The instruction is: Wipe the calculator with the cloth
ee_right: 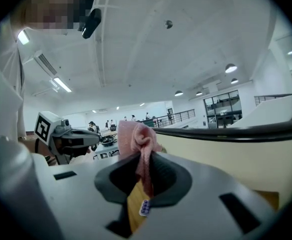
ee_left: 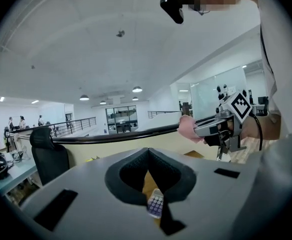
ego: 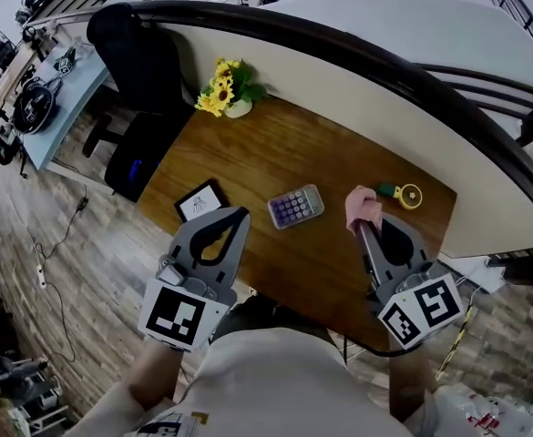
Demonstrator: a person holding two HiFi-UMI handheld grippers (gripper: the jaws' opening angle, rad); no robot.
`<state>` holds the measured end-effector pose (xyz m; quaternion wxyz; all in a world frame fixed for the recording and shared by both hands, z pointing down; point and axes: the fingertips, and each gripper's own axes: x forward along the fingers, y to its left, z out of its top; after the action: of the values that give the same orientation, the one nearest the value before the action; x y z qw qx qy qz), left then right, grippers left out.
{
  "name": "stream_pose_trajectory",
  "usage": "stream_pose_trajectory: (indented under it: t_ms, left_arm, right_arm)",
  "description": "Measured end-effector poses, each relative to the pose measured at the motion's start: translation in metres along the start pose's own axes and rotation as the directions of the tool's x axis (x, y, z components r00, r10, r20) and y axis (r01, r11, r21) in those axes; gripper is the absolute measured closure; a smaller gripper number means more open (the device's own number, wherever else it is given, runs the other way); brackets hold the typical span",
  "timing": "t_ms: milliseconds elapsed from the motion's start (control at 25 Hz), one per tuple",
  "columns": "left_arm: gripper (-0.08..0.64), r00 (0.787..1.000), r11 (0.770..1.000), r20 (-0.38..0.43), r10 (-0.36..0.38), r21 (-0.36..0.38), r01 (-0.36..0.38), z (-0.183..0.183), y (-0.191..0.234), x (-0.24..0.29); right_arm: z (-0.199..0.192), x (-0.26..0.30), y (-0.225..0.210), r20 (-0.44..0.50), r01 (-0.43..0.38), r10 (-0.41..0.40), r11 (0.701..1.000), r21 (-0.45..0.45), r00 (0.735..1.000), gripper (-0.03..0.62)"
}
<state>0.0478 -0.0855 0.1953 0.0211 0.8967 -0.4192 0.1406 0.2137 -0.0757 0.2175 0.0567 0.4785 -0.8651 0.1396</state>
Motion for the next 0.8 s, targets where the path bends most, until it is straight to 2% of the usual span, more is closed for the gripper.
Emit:
stream_pose_trajectory:
  t_ms: [240,520,800]
  left_arm:
    - [0.557,0.998,0.998,-0.033,-0.057,-0.028,0.056,-0.027,0.019,0.02]
    - [0.558,0.986,0.992,-0.122,-0.116,-0.065,0.108,-0.084,0.036,0.056]
    - [0.557,0.959,0.969,-0.202,-0.199,-0.189,0.161,-0.162,0.039,0.094]
  right_arm:
    - [-0.014,0.04,-0.001,-0.036,-0.01,0.011,1.0,0.026,0.999,0.546]
    - [-0.047,0.095,-0.013,-0.149,-0.006,0.005,1.0,-0.007,0.989,0.546]
    - [-0.109,0.148,-0.032,-0.267,0.026,-0.013,0.999,0.044,0.964,0.546]
